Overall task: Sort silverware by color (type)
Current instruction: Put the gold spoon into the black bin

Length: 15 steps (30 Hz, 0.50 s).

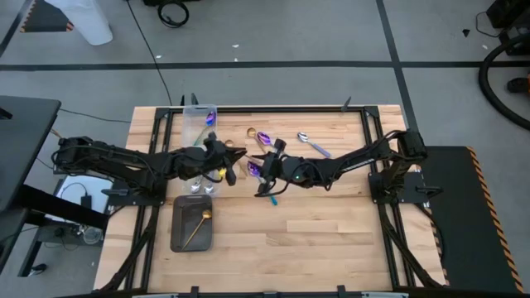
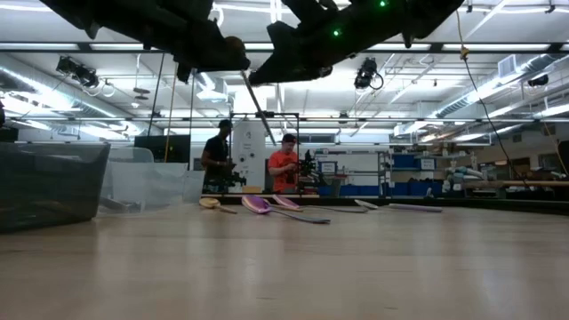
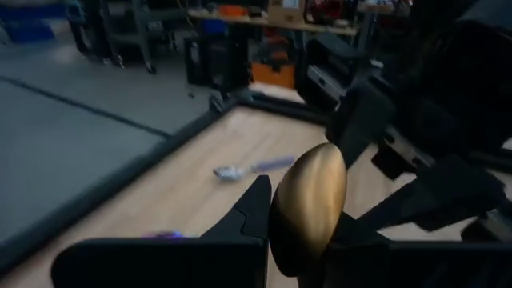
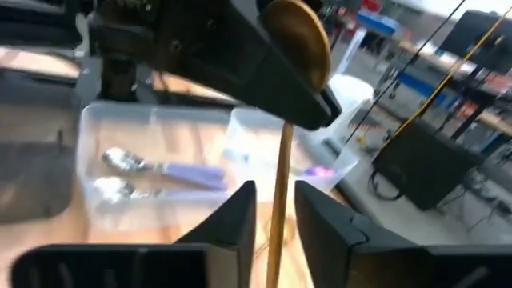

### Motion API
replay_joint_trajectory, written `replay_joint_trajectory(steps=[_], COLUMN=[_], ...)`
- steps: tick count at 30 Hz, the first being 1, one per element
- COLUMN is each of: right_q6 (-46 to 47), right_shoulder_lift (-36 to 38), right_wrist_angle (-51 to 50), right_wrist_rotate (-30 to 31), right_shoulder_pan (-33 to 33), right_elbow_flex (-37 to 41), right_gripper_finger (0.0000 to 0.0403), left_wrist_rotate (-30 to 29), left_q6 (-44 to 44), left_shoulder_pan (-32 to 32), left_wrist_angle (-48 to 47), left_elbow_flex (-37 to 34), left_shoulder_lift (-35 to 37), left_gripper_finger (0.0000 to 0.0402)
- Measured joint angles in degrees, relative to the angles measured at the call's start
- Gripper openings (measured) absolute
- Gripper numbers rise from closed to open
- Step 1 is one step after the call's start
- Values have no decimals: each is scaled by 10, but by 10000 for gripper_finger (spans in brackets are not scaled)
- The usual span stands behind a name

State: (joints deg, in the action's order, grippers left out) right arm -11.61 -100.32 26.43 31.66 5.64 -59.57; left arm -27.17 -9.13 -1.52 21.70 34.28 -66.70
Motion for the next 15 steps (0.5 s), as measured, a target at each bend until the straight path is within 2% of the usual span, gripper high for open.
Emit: replay_joint_trajectory(steps=[4, 7, 12, 15], right_q6=[45, 71, 88, 82], right_shoulder_lift=[2, 2, 2, 2], right_wrist_angle=[-56, -83, -106, -111], right_wrist_rotate=[-13, -12, 19, 43], right_shoulder_pan=[0, 0, 0, 0], right_elbow_flex=[0, 0, 0, 0], right_gripper_finger=[148, 169, 180, 178], left_wrist_rotate=[52, 69, 80, 109], left_q6=[-48, -67, -71, -89], left_shoulder_pan=[0, -3, -7, -13], left_wrist_angle=[-57, -118, -289, -411], left_elbow_flex=[0, 10, 89, 146], left_shoulder_lift=[3, 5, 9, 9], left_gripper_finger=[32, 32, 32, 32])
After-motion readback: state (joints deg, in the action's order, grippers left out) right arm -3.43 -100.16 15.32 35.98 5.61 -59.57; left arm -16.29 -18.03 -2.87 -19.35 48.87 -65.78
